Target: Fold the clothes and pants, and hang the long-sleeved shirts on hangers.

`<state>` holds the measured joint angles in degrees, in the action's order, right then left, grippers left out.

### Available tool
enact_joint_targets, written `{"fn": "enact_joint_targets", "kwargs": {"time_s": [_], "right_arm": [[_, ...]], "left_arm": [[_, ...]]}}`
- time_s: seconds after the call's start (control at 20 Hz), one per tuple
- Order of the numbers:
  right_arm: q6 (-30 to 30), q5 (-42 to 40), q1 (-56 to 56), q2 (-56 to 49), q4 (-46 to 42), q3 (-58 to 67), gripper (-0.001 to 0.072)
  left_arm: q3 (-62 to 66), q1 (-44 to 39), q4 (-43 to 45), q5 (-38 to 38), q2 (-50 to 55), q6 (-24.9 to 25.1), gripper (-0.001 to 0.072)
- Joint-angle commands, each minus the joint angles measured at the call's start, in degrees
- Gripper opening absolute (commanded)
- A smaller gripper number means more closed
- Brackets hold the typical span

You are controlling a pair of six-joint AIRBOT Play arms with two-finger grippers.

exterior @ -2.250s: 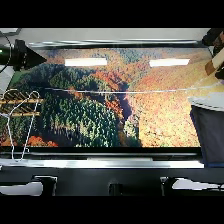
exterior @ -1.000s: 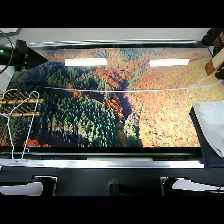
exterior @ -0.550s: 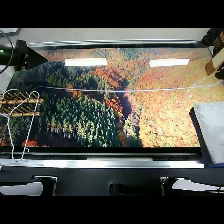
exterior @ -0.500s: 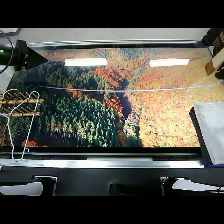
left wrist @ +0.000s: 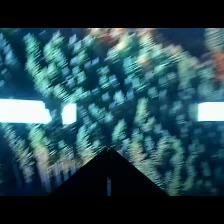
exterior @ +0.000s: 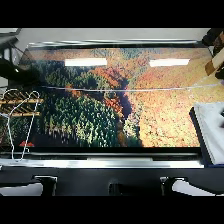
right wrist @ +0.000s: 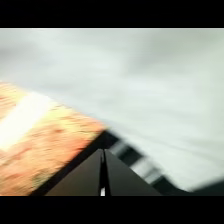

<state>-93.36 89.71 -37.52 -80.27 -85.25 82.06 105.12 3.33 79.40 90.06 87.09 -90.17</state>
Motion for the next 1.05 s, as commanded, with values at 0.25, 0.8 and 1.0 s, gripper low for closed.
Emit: {"fn": "enact_joint_targets", "kwargs": {"time_s": [0.25, 0.8, 1.0], "right_arm": [[4.26, -7.52, 34.77, 1.09, 4.26, 0.11, 0.0035], [7.06, -13.38, 40.98, 1.09, 5.07, 0.11, 0.0035], [7.08, -13.38, 40.98, 1.09, 5.07, 0.11, 0.0035]], "left_arm": [[-27.10, -10.21, 2.64, -14.29, -4.68, 6.23, 0.0018], [-30.32, -11.63, 2.64, -13.03, -4.48, 6.21, 0.0019], [-30.32, -11.63, 2.64, -13.03, -4.48, 6.21, 0.0019]]}}
